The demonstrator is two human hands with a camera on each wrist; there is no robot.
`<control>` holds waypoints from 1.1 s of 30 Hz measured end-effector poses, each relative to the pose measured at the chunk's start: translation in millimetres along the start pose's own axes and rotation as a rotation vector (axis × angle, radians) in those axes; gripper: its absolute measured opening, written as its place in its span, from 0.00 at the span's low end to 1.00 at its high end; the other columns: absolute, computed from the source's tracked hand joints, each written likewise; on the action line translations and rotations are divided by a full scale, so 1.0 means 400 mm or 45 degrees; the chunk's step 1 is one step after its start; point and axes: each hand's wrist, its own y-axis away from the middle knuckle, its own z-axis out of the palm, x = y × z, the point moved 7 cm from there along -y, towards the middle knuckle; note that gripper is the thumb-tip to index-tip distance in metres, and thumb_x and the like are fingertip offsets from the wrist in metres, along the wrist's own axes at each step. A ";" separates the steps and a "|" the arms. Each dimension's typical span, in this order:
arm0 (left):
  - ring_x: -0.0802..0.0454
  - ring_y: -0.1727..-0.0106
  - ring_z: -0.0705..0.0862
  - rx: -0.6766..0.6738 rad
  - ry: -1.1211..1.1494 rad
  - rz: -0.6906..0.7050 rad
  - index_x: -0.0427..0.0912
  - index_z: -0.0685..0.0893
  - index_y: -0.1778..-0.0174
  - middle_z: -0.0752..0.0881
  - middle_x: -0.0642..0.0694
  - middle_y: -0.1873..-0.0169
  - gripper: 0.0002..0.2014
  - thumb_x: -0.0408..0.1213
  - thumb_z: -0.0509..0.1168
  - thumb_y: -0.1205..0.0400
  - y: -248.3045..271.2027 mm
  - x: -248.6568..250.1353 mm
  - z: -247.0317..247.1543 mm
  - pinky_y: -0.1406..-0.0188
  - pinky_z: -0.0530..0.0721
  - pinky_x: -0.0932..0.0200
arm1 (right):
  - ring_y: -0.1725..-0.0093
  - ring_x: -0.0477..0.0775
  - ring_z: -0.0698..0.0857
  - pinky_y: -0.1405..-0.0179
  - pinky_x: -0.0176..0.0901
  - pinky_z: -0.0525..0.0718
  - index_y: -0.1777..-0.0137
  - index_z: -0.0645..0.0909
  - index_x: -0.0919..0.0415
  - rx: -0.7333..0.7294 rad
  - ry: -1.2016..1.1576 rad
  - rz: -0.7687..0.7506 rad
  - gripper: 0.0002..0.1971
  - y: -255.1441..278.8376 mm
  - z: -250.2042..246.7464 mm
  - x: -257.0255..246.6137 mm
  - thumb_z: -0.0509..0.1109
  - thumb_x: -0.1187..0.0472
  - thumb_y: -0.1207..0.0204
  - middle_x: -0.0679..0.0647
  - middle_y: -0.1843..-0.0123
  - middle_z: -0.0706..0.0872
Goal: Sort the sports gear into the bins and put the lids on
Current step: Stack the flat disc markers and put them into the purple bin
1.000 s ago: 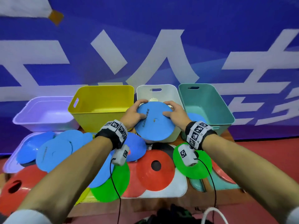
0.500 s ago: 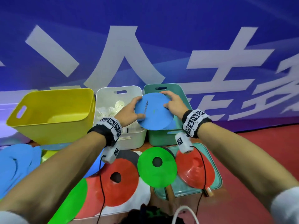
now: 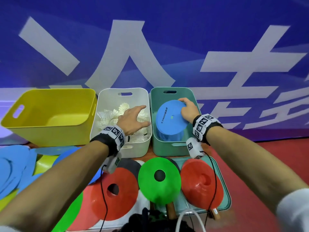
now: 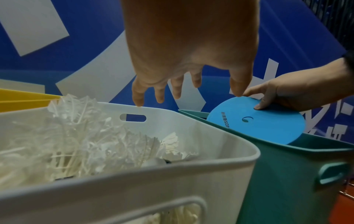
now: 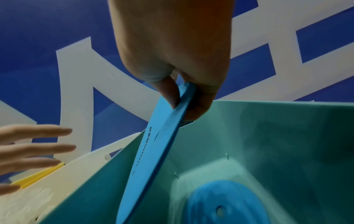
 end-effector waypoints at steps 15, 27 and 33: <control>0.45 0.18 0.61 0.134 -0.269 -0.055 0.62 0.66 0.21 0.65 0.50 0.18 0.31 0.60 0.63 0.21 0.044 -0.045 -0.026 0.25 0.63 0.34 | 0.28 0.66 0.74 0.30 0.66 0.72 0.19 0.58 0.46 -0.115 0.575 -0.205 0.37 0.029 0.126 -0.098 0.69 0.46 0.27 0.59 0.23 0.69; 0.46 0.18 0.57 0.389 -0.285 -0.242 0.58 0.71 0.24 0.63 0.48 0.18 0.28 0.55 0.63 0.21 0.245 -0.279 -0.209 0.27 0.62 0.37 | 0.29 0.64 0.73 0.31 0.63 0.71 0.21 0.62 0.46 -0.170 0.686 -0.584 0.35 0.240 0.409 -0.389 0.68 0.45 0.27 0.57 0.24 0.73; 0.45 0.17 0.55 0.364 -0.252 -0.285 0.58 0.71 0.25 0.61 0.47 0.17 0.32 0.58 0.55 0.27 0.414 -0.515 -0.314 0.29 0.63 0.34 | 0.23 0.65 0.67 0.31 0.64 0.67 0.18 0.58 0.47 -0.261 0.773 -0.638 0.39 0.360 0.653 -0.521 0.69 0.44 0.27 0.57 0.20 0.68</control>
